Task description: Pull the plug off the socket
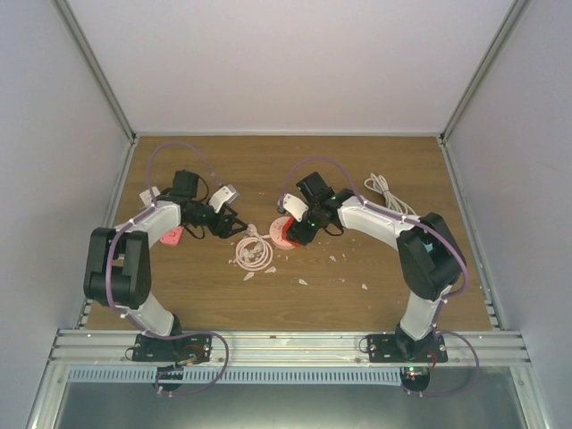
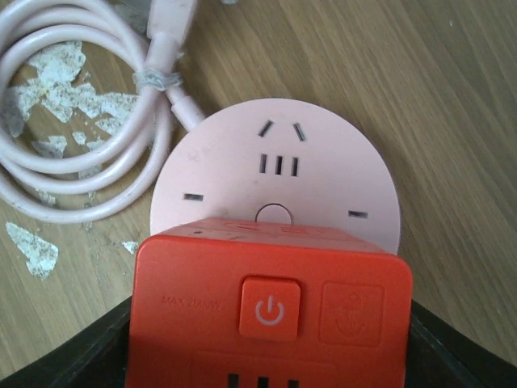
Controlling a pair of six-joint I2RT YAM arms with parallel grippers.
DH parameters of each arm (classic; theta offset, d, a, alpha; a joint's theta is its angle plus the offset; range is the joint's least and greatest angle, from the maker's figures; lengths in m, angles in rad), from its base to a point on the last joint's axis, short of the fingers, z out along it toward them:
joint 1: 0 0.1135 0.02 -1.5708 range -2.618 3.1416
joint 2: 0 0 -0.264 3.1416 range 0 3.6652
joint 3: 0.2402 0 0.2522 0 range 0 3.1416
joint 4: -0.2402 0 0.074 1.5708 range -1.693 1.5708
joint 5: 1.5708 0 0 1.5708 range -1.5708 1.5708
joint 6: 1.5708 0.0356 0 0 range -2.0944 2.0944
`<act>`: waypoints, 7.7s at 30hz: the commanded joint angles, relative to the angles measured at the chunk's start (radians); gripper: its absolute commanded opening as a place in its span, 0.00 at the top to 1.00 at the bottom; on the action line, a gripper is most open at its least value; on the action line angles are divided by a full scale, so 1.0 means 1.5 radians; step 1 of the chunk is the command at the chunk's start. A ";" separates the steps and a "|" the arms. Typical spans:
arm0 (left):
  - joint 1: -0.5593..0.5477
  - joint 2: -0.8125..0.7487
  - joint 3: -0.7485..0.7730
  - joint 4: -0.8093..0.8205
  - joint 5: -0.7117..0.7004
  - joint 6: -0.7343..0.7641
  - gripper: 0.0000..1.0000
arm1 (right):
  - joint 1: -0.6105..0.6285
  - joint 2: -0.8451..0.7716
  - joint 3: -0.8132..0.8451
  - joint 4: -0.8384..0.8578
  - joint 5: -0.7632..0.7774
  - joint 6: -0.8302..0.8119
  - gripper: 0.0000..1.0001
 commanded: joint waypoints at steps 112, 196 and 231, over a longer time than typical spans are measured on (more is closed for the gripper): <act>-0.351 -0.039 0.311 0.113 -0.258 0.001 0.04 | -0.296 -0.147 0.078 0.149 -0.557 0.286 0.58; 0.248 -0.212 -0.074 -0.266 -0.354 0.321 0.62 | -0.250 -0.060 0.100 -0.098 -0.484 -0.153 0.01; 0.496 0.033 0.106 -0.217 -0.308 0.258 0.55 | -0.224 -0.007 0.139 -0.120 -0.446 -0.190 0.03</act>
